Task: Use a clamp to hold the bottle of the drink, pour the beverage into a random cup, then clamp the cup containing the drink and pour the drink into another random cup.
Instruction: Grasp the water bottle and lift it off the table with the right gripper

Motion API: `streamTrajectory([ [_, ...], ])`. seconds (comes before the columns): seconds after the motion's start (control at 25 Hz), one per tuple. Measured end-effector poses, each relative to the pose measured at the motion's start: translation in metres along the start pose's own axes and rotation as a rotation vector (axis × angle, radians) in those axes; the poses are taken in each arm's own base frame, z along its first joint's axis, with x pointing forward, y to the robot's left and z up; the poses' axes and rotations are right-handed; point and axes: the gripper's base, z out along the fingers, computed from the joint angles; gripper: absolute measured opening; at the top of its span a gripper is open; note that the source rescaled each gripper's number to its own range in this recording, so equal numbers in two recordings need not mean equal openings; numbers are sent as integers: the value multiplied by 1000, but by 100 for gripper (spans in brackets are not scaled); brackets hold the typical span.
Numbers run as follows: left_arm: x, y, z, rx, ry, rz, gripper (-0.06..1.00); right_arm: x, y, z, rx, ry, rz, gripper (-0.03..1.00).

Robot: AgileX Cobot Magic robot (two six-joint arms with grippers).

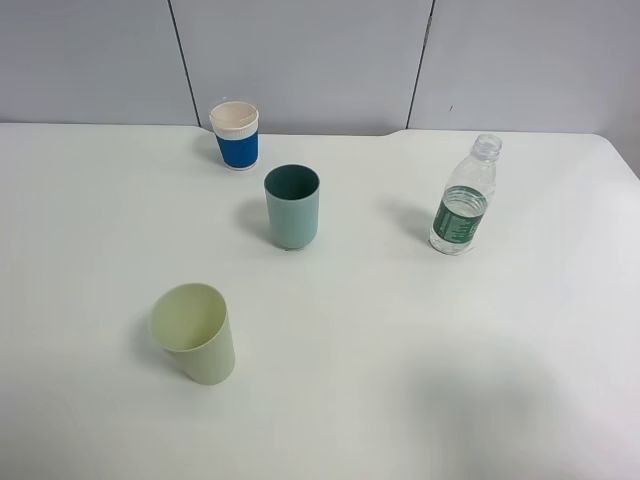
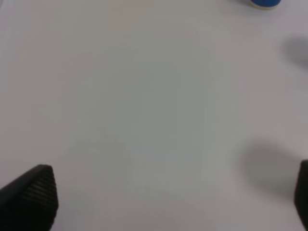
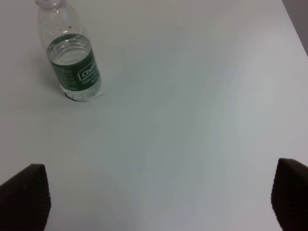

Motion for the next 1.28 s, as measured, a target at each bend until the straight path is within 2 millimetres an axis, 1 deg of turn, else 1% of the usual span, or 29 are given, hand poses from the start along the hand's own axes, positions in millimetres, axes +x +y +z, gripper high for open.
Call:
streamTrajectory([
  [1.28,0,0,0,0,-1,0,100,0,0,0,-1,0,0,88],
])
